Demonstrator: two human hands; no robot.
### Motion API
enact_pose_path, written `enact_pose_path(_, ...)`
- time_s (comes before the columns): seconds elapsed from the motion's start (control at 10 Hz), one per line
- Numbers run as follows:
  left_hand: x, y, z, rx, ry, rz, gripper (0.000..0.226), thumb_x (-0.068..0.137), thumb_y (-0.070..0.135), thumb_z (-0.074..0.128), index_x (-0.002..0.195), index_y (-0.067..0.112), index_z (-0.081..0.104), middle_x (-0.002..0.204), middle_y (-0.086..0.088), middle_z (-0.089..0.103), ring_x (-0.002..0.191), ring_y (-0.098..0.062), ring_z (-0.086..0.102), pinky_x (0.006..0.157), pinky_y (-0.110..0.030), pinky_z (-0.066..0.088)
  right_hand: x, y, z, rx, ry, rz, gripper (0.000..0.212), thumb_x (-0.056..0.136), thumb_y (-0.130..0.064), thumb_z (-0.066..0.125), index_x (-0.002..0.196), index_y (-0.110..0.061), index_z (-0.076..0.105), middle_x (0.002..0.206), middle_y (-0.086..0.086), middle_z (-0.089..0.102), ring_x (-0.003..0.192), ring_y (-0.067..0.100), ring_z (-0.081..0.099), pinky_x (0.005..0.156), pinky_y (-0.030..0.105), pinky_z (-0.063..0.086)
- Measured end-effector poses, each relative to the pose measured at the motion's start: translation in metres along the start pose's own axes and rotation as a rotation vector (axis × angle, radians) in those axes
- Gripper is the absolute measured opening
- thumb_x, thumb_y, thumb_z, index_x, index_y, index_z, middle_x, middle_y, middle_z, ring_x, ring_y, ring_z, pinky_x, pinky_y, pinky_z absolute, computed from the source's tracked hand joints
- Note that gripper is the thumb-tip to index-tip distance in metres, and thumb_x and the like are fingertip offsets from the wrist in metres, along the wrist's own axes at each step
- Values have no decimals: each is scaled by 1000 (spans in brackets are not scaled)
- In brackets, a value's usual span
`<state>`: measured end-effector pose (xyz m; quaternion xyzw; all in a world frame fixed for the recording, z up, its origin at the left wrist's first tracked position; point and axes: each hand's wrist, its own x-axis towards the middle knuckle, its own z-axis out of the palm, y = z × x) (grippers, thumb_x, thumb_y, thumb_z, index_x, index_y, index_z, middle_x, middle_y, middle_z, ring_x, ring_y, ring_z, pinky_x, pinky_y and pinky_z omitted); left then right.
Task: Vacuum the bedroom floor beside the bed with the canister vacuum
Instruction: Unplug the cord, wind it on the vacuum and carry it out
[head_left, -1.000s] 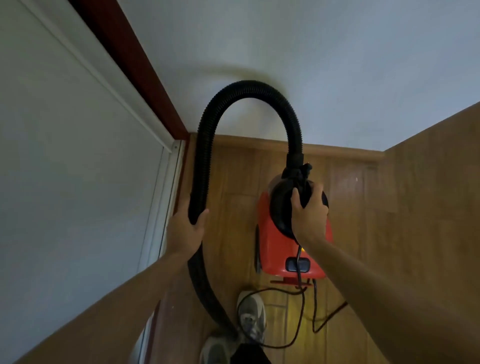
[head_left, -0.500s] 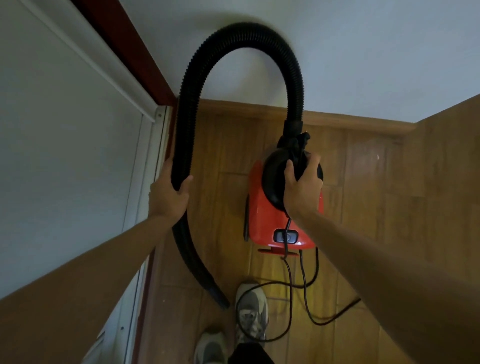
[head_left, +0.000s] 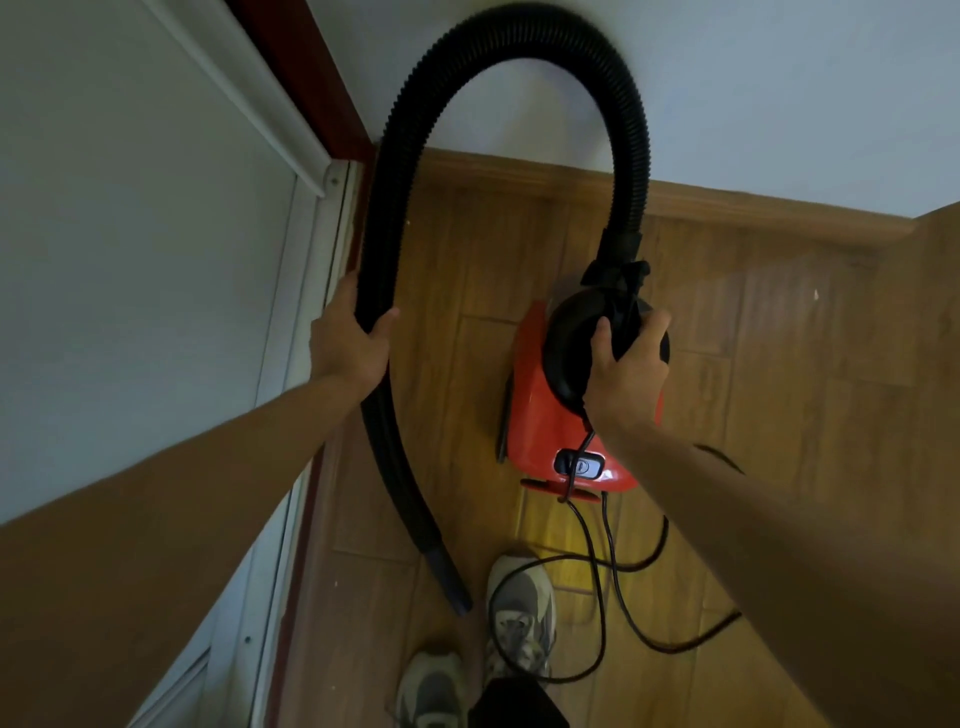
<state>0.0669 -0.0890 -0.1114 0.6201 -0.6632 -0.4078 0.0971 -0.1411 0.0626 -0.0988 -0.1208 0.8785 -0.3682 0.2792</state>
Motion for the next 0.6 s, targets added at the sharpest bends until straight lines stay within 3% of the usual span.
enact_pose_path(0.1,4,2,5,-1,18,-13,59,96,29,62,149,19,38,138,-5,57,118,-21,58,98,-26,46,1,0,2,-25,7,-23,32,103,-32,48,126,-14,37,89,-5,53,78,14,62,62,49,61)
enact_pose_path(0.2,5,6,7,-21,10,-46,59,98,24,59,151,17,34,140,-7,54,119,-18,56,94,-20,40,1,-1,2,-54,0,-9,35,102,-36,46,131,-18,35,101,5,57,85,25,64,64,51,61)
enact_pose_path(0.3,3,12,3,-1,-23,-52,63,99,19,55,154,17,23,140,-9,53,111,-19,57,88,-22,44,-1,-3,-3,-139,-43,20,43,101,-38,46,137,-20,30,110,14,61,88,34,66,66,53,60)
enact_pose_path(0.4,-3,24,-8,16,-47,-30,70,98,20,55,155,16,14,135,-8,53,102,-18,58,76,-25,49,-3,-12,-10,-211,-102,38,55,98,-32,55,142,-16,26,122,17,59,102,36,64,78,53,59)
enact_pose_path(0.5,-8,39,-30,36,-87,-1,76,97,24,57,156,17,10,138,-11,51,110,-26,59,85,-33,53,-5,-28,-19,-302,-182,60,71,92,-33,65,145,-10,24,138,23,47,122,41,53,94,54,53)
enact_pose_path(0.6,-10,67,-58,89,-121,17,81,95,35,58,156,21,6,142,-15,46,121,-31,54,97,-38,49,-12,-51,-35,-467,-305,-3,82,89,-40,67,151,-22,16,144,26,37,125,47,47,96,58,51)
